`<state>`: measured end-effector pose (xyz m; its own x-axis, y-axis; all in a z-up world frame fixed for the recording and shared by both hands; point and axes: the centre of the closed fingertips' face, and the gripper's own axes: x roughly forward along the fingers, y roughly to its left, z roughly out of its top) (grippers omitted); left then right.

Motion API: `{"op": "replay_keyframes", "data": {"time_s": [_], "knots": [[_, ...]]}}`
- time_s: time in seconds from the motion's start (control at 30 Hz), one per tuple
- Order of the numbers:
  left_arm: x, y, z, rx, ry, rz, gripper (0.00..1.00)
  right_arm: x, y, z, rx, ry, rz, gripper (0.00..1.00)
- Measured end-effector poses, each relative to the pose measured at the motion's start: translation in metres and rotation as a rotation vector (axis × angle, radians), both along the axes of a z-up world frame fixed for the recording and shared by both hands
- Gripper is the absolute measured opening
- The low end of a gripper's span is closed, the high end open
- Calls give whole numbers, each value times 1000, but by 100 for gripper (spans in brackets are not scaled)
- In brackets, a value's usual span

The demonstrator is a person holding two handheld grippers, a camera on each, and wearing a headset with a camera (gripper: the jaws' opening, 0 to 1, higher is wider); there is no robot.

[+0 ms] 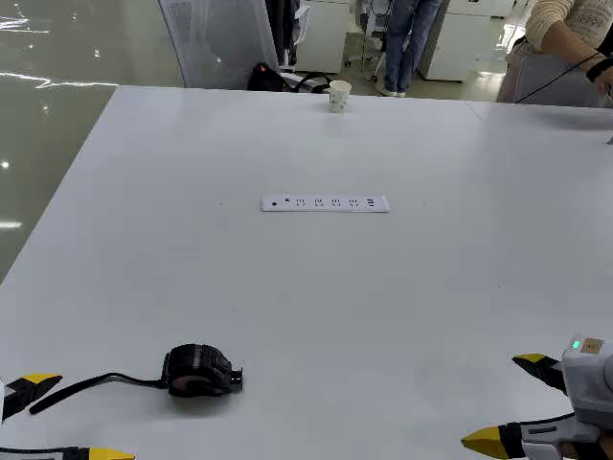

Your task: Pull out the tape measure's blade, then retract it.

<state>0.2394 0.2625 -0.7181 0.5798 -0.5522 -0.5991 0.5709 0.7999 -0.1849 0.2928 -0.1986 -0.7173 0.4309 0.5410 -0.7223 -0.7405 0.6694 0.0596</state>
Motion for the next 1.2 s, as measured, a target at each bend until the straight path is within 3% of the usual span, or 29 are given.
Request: {"op": "replay_keyframes", "data": {"time_s": [0.27, 0.5, 0.53, 0.6, 0.63, 0.8, 0.93, 1.03, 1.13, 1.2], "knots": [[4, -1, 1, -1, -4, 4, 99, -4, -5, 0, -8, -3, -1, 99], [5, -2, -2, 5, 9, 1, 99, -1, -3, 3, 22, -9, -5, 99], [5, -3, -5, 9, 23, 0, 99, 5, -1, 6, 21, -65, 9, 99], [5, -2, -14, 54, 48, -14, 99, 6, 4, 4, 21, -74, 8, 99], [5, -4, -16, 66, 45, -34, 99, 8, 6, 3, 15, -79, 8, 99], [14, -19, -19, 93, 66, -110, 99, 8, 25, -11, -5, -69, 47, 99], [25, -24, -22, 183, 64, -208, 99, 8, 39, -24, -15, -31, 77, 99], [35, -28, -25, 261, 63, -290, 99, 12, 66, -23, 21, -87, 192, 99], [47, -39, -24, 267, 44, -313, 99, 14, 89, -29, 40, -40, 223, 99], [53, -47, -26, 286, 46, -347, 99, 21, 104, -30, 4, -65, 286, 99]]}}
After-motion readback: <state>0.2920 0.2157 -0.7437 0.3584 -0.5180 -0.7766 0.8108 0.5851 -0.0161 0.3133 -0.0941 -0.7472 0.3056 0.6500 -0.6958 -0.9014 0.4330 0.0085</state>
